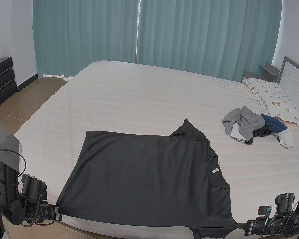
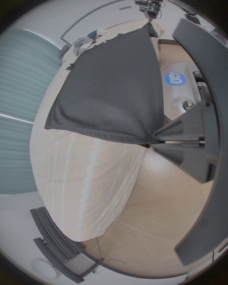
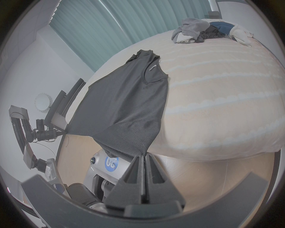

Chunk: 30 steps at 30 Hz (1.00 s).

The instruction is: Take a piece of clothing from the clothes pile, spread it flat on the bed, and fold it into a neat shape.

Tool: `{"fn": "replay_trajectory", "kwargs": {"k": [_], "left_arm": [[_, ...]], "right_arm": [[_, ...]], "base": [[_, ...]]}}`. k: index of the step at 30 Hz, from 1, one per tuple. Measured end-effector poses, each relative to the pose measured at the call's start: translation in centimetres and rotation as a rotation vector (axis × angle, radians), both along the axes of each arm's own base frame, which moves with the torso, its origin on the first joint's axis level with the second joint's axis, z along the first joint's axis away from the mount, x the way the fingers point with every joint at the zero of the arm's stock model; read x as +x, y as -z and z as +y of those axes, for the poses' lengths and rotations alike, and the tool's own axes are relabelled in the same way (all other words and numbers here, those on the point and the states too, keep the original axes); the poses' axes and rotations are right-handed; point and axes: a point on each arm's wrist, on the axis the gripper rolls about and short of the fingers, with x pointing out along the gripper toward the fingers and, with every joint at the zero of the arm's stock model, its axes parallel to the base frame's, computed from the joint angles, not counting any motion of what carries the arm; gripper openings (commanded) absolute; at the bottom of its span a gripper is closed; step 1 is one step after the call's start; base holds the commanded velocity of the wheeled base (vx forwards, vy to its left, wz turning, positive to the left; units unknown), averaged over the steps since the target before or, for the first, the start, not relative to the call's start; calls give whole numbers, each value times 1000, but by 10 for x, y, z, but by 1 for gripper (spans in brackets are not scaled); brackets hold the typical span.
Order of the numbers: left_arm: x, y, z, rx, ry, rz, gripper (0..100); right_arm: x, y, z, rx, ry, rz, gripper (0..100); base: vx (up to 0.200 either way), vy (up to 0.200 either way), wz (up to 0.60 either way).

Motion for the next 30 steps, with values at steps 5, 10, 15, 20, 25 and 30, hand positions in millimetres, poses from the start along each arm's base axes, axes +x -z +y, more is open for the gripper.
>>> {"fn": "replay_trajectory", "kwargs": {"k": [5,10,15,20,25,30], "left_arm": [[-7,-4,-3,19,41,49,0],[-11,-6,-5,24,60,71,0],[-18,-9,-7,34,83,121,0],[-22,-13,-7,41,98,138,0],[-22,-15,-7,39,96,126,0],[-20,-21,-7,20,86,78,0]], "right_arm": [[-3,-2,0,-12,5,19,0],[-5,-4,0,-18,4,25,0],[-9,-4,1,-25,-9,51,0],[-15,-8,2,-29,-19,83,0],[-17,-12,2,-31,-23,79,0],[-12,-19,2,-29,-18,5,0]], "base": [[0,0,0],[0,0,0],[0,0,0],[0,0,0],[0,0,0],[0,0,0]]}}
